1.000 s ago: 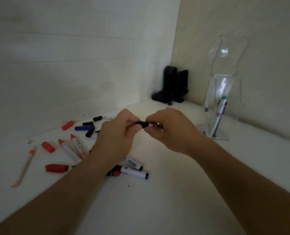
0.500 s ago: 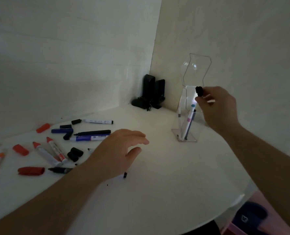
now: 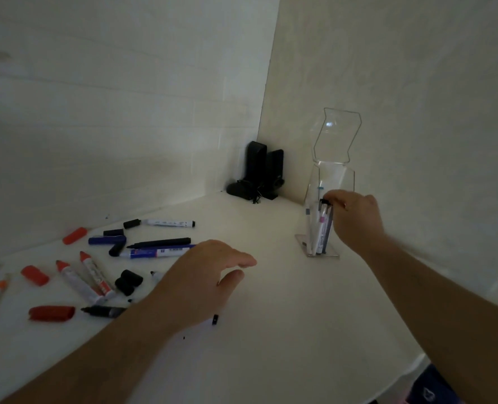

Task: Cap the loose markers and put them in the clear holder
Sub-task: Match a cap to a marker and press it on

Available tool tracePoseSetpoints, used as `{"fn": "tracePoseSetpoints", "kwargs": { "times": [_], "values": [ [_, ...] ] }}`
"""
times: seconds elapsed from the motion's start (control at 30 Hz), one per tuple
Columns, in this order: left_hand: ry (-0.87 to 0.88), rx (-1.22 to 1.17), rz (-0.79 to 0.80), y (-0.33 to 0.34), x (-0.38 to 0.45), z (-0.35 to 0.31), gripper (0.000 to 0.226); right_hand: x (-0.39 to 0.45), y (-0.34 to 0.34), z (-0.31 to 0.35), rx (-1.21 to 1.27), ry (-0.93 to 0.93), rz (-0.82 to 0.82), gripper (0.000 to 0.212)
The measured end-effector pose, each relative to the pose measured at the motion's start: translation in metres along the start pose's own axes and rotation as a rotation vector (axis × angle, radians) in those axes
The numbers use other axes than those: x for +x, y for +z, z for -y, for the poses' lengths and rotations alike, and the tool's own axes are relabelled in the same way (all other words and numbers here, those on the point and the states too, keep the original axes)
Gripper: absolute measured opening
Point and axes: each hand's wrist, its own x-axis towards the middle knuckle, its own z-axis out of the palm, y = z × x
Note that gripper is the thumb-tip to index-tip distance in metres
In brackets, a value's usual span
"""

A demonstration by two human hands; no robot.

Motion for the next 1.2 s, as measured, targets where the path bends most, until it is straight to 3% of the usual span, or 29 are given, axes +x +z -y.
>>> {"fn": "tracePoseSetpoints", "kwargs": {
  "times": [0.13, 0.2, 0.43, 0.53, 0.63, 0.8, 1.2],
  "values": [
    [-0.011, 0.03, 0.0, -0.01, 0.0, 0.004, 0.024, -0.021, -0.005, 0.03, 0.248, 0.058, -0.18, 0.042],
    [-0.045, 0.069, 0.009, -0.024, 0.001, 0.014, 0.022, -0.037, 0.001, 0.057, 0.288, -0.03, -0.143, 0.038],
    [-0.524, 0.151, 0.028, -0.095, -0.014, 0.068, 0.017, -0.083, 0.048, 0.164, 0.464, -0.223, 0.551, 0.024],
    [-0.606, 0.223, 0.148, -0.111, -0.022, 0.086, 0.022, -0.085, 0.065, 0.194, 0.422, -0.292, 0.736, 0.014],
    [-0.644, 0.253, 0.269, -0.114, -0.023, 0.091, 0.015, -0.08, 0.079, 0.207, 0.329, -0.297, 0.858, 0.025],
    [-0.691, 0.256, 0.427, -0.107, -0.025, 0.094, 0.013, -0.08, 0.095, 0.199, 0.251, -0.287, 0.823, 0.032],
    [-0.69, 0.219, 0.354, -0.095, -0.018, 0.091, 0.021, -0.077, 0.094, 0.171, 0.459, -0.185, 0.684, 0.028]
  ]
}}
